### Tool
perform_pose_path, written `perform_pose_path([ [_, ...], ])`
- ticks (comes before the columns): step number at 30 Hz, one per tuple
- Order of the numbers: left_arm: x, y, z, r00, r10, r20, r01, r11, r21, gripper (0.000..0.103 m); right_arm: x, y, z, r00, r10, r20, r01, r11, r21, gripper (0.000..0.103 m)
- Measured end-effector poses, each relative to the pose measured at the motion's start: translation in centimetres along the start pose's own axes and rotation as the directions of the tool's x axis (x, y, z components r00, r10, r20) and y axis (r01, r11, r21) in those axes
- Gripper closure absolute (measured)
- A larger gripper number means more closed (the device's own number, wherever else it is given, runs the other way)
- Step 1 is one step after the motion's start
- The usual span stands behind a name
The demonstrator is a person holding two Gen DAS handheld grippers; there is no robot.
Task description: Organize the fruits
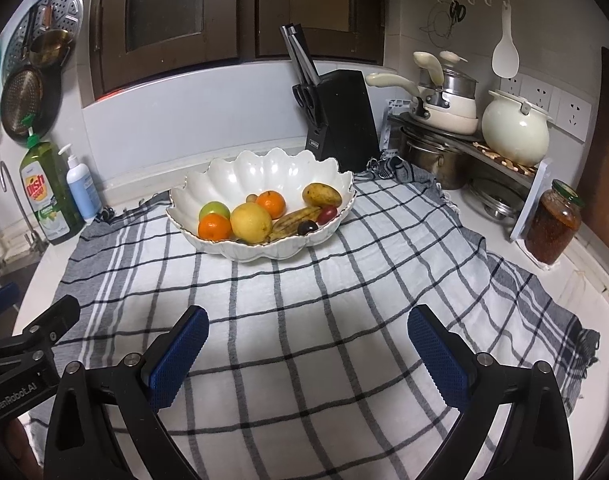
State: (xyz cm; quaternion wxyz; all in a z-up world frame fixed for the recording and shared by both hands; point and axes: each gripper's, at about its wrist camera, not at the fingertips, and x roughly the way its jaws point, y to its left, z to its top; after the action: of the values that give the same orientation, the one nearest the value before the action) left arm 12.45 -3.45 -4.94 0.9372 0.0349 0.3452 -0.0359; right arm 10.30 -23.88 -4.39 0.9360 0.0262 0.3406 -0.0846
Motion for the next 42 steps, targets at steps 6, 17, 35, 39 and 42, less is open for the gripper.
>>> perform_pose_path([
  [6,-0.16,0.03,-0.02,1.000,0.000,0.003,0.000,1.000,0.000,0.000,-0.05,-0.07,-0.02,1.000,0.003,0.000,-0.003,1.000,0.001,0.002],
  [17,-0.41,-0.04,0.02,1.000,-0.001,0.004,0.001,1.000,-0.001,0.000,-0.11,-0.10,-0.08,1.000,0.004,0.001,-0.004,1.000,0.002,0.002],
  [35,-0.70,-0.06,0.00,1.000,-0.010,-0.001,0.010,1.000,0.000,0.000,-0.39,0.15,-0.28,1.000,0.008,-0.001,-0.008,1.000,0.006,0.002],
  [39,-0.84,0.05,-0.16,1.000,-0.009,0.002,0.009,1.000,-0.003,0.000,-0.47,0.22,-0.34,1.000,0.010,-0.001,-0.010,1.000,0.008,0.002],
  [42,-0.97,0.15,-0.20,1.000,-0.007,0.000,0.007,1.000,-0.008,0.000,-0.49,0.19,-0.35,1.000,0.009,-0.001,-0.009,1.000,0.008,0.002],
])
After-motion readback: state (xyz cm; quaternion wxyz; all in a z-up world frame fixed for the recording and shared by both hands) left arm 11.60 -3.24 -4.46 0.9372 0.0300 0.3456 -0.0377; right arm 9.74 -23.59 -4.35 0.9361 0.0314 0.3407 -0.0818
